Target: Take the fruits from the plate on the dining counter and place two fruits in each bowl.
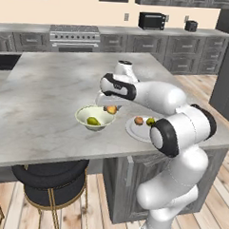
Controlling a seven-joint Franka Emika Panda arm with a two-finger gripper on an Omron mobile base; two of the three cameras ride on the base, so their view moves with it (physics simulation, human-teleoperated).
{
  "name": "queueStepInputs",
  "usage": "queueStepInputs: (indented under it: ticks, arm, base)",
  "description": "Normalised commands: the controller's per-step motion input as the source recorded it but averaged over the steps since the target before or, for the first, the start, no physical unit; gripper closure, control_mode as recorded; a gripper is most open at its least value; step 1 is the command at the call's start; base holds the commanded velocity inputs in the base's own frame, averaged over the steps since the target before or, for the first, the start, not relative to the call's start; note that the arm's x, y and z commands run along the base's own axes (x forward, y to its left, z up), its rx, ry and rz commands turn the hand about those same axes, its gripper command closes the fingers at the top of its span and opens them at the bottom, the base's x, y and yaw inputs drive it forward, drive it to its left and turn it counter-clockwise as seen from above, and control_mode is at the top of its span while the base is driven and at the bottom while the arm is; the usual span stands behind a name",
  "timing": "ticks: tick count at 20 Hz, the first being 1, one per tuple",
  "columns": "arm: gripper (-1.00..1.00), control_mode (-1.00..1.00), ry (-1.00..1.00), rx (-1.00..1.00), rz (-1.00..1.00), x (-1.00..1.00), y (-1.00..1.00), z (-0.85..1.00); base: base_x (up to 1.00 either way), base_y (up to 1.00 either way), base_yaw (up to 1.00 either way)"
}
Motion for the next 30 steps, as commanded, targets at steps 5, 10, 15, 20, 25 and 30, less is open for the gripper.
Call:
queueStepInputs:
  ticks: [5, 10, 15, 20, 25, 30]
  arm:
    - [1.0, -1.0, 0.01, 0.0, 0.0, 0.78, -0.04, -0.25]
    - [1.0, -1.0, 0.0, -0.02, 0.0, 0.22, -0.16, -0.72]
    - [1.0, -1.0, 0.0, -0.05, 0.0, 0.07, 0.0, -0.52]
    - [1.0, -1.0, -0.01, -0.02, 0.0, 0.0, 0.0, -0.22]
    - [1.0, -1.0, -0.07, 0.0, 0.01, 0.05, 0.15, -0.05]
    - [1.0, -1.0, -0.07, 0.0, 0.01, 0.22, 0.14, -0.04]
  base:
    - [0.0, 0.0, 0.0]
    - [0.0, 0.0, 0.0]
    - [0.0, 0.0, 0.0]
    - [0.0, 0.0, 0.0]
    - [0.0, 0.0, 0.0]
    - [0.0, 0.0, 0.0]
